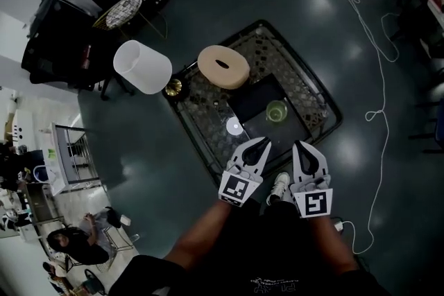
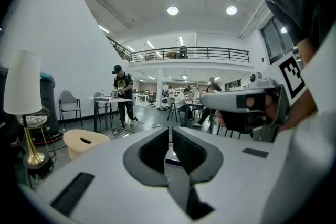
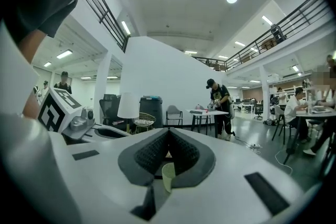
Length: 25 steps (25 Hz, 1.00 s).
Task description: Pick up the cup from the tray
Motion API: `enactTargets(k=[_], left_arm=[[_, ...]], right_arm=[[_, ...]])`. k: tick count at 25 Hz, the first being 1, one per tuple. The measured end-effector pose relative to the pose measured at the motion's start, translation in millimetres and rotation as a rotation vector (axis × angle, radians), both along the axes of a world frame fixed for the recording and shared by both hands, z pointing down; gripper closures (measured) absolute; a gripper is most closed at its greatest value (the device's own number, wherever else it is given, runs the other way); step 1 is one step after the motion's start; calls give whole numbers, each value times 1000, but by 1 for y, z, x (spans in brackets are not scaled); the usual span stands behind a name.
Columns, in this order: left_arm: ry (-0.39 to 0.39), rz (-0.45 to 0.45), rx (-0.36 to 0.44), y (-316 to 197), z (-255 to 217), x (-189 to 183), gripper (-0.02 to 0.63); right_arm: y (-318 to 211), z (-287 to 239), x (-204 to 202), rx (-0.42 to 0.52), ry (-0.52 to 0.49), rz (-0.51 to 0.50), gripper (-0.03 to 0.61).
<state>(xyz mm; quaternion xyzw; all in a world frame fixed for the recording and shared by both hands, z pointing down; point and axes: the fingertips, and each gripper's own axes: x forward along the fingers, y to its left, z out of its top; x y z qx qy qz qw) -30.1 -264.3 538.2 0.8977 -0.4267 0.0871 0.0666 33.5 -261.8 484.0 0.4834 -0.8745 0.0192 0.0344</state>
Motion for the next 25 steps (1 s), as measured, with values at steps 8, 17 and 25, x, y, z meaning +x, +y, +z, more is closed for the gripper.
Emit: enactTargets(k=[8, 17, 25], left_arm=[[-3, -59, -36, -26, 36, -2, 332], [-61, -96, -119, -56, 100, 5, 232], [-118, -146, -190, -82, 147, 12, 218]], right_arm=[[-11, 15, 4, -36, 8, 52, 569], [-22, 35, 10, -79, -3, 74, 569], [-23, 50, 20, -121, -2, 89, 569]])
